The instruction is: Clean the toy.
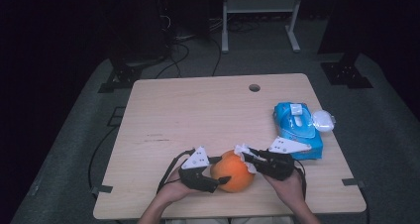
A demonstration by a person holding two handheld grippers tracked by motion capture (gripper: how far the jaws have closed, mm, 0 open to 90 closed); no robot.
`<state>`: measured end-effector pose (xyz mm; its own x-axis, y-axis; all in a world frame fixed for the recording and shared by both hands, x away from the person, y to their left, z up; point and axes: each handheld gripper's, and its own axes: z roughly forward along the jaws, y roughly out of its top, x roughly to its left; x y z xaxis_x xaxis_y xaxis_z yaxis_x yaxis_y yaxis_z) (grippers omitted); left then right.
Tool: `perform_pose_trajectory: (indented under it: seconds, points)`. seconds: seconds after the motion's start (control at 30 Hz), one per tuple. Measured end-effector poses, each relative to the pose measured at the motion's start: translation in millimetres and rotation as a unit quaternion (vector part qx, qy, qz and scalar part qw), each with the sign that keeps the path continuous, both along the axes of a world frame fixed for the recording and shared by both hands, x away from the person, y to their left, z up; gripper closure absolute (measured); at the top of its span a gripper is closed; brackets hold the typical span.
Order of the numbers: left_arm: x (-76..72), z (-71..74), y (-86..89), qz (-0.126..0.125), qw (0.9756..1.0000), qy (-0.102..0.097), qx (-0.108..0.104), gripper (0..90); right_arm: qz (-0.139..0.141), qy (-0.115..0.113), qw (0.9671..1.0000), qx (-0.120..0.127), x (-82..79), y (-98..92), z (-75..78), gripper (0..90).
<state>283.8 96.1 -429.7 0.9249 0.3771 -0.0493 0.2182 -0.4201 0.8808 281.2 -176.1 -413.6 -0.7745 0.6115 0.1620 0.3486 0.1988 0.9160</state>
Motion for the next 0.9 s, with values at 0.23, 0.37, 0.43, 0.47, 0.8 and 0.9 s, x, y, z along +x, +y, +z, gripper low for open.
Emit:
perform_pose_trajectory:
  seconds: [0.23,0.37,0.43,0.47,0.8,0.9]
  points:
    - [-0.4,0.5,1.4,0.002,1.0,0.004,-0.002,37.2,0.047,-0.026,0.9981,-0.03,-13.3,24.2,8.6,74.1]
    - [-1.6,0.5,-2.9,-0.005,1.0,0.001,-0.001,36.7,0.014,-0.007,0.9996,-0.023,-4.8,9.1,6.1,74.1]
    - [-1.7,0.3,-3.7,-0.007,1.0,0.0,0.002,36.1,0.019,-0.017,0.9992,-0.029,-10.1,15.2,8.5,73.9]
    - [-1.7,-0.2,-3.3,-0.006,1.0,0.001,0.0,36.2,0.031,-0.018,0.999,-0.026,-12.8,19.6,9.5,73.9]
    - [5.1,-1.7,9.2,0.009,0.9998,0.017,-0.006,37.4,-0.025,0.007,0.9994,-0.022,5.9,-14.6,0.4,74.0]
    - [6.6,-2.1,12.2,0.015,0.9996,0.022,-0.006,37.2,-0.024,0.009,0.9996,-0.012,5.3,-17.6,0.6,74.1]
